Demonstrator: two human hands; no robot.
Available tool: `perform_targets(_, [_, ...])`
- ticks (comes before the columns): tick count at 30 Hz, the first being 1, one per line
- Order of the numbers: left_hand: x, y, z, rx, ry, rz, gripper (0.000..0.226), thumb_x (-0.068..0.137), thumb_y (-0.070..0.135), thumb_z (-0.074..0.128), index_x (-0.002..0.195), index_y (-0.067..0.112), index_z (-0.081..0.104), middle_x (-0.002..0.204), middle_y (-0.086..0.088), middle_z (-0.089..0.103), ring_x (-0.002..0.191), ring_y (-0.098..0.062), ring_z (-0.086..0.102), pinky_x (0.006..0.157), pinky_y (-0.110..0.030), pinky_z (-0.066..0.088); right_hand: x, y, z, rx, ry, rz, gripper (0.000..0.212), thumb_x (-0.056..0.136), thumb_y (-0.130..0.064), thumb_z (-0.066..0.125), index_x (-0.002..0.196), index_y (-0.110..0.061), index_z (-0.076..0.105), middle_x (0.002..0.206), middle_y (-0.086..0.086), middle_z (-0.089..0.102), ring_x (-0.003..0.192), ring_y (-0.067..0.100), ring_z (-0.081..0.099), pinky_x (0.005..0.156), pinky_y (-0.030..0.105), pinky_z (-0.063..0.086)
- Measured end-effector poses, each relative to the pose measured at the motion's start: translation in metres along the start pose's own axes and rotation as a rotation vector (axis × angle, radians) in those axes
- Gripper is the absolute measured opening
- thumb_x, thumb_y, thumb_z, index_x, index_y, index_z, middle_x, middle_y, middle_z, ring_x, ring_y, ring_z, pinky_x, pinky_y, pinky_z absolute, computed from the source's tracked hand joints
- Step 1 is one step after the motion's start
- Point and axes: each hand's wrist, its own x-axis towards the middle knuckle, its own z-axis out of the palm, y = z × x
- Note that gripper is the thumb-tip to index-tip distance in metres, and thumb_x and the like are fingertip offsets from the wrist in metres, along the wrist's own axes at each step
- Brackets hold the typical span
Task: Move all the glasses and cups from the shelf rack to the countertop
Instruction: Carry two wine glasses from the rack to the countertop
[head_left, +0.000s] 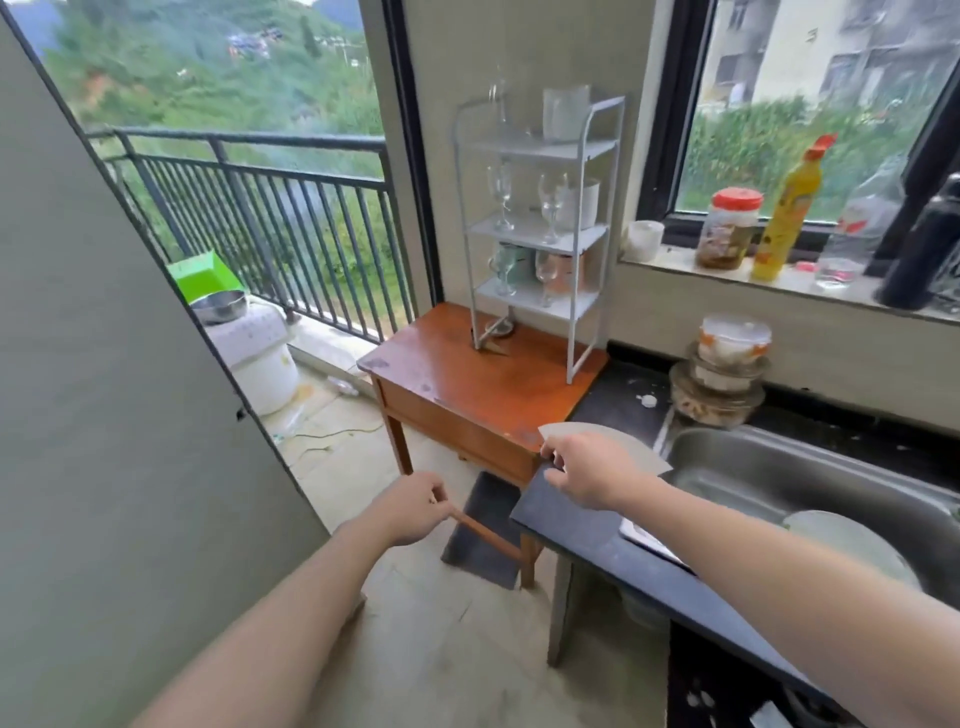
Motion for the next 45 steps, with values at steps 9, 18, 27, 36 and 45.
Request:
perform_targets(9, [0.147, -0.042, -0.135, -0.041, 0.029, 0.109, 0.014, 0.088, 0.031, 0.058, 0.084, 0.018, 0.061, 0.083, 0.000, 0.062, 0.082, -0.018, 0.058, 0.069, -0.029, 0.045, 0.179, -0.031, -0.033, 0.140, 0.194, 0.176, 0.037, 0.091, -0.032, 0.060, 0.126, -0.022, 0.058, 0.105, -0.001, 0.071, 0.094, 0.021, 0.066, 0.085, 0.039, 0.055])
perform_targets(18, [0.283, -0.010, -0.199, -0.136, 0.042, 0.229, 0.014, 0.090, 0.034, 0.058, 0.087, 0.021, 0.065, 0.080, 0.002, 0.069, 0.076, -0.013, 0.065, 0.063, -0.026, 0.053, 0.299, -0.001, -0.086, 0.327, 0.482, 0.356, 0.041, 0.089, -0.024, 0.062, 0.129, -0.017, 0.056, 0.099, -0.003, 0.066, 0.095, 0.024, 0.063, 0.081, 0.034, 0.048])
perform_targets(27, [0.422, 0.070, -0.253, -0.540, 0.089, 0.252, 0.006, 0.088, 0.014, 0.059, 0.085, 0.009, 0.062, 0.081, -0.012, 0.061, 0.074, -0.023, 0.058, 0.067, -0.035, 0.050, 0.405, 0.059, -0.112, 0.624, 0.666, 0.563, 0.057, 0.088, -0.031, 0.059, 0.140, -0.024, 0.037, 0.132, 0.004, 0.054, 0.100, 0.023, 0.055, 0.087, 0.041, 0.047])
perform_targets(36, [0.534, 0.117, -0.274, -0.672, 0.164, 0.256, 0.074, 0.079, 0.041, 0.071, 0.138, 0.014, 0.036, 0.122, -0.005, 0.053, 0.102, -0.021, 0.054, 0.083, -0.033, 0.040, 0.468, 0.087, -0.121, 0.916, 0.808, 0.675, 0.084, 0.084, -0.034, 0.070, 0.152, -0.025, 0.021, 0.125, 0.004, 0.056, 0.108, 0.023, 0.059, 0.086, 0.039, 0.052])
perform_targets(45, [0.586, 0.138, -0.286, -0.943, -0.097, 0.391, 0.059, 0.075, 0.033, 0.079, 0.124, 0.018, 0.049, 0.111, -0.008, 0.065, 0.091, -0.019, 0.064, 0.080, -0.031, 0.048, 0.486, 0.095, -0.129, 1.030, 1.020, 0.679, 0.070, 0.074, -0.036, 0.082, 0.131, -0.024, 0.044, 0.098, -0.004, 0.064, 0.089, 0.017, 0.067, 0.084, 0.040, 0.056])
